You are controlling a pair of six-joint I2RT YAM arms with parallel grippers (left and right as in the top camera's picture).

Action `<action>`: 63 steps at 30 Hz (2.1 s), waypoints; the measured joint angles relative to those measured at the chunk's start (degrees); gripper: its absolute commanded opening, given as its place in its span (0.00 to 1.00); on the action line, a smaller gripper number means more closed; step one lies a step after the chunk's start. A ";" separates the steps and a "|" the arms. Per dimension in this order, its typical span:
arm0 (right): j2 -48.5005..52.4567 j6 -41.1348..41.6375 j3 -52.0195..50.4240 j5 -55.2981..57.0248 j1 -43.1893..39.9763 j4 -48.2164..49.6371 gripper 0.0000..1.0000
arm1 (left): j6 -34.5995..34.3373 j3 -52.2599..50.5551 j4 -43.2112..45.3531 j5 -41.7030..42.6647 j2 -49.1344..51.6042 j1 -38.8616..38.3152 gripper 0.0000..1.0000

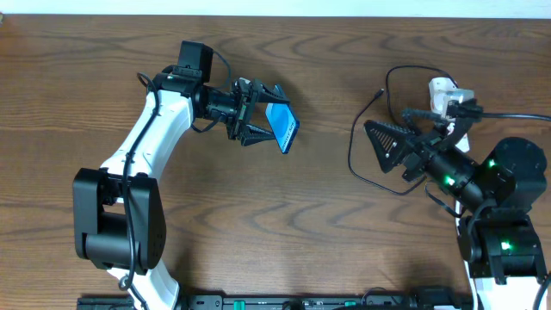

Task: Plug charger to phone and switch on socket
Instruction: 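Move the right gripper toward the phone held by the left gripper, then grasp the phone with the right gripper and release the left gripper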

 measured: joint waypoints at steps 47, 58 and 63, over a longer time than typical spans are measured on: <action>36.63 22.12 16.79 48.13 40.13 -7.06 0.45 | 1.70 -0.02 0.02 0.00 0.00 0.00 0.67; 39.39 22.80 16.79 48.70 40.83 -3.91 0.22 | 1.73 0.00 0.02 0.00 0.00 0.00 0.68; 39.39 23.26 16.79 48.94 40.87 -3.89 0.05 | 1.70 -0.02 0.02 0.02 0.00 0.02 0.67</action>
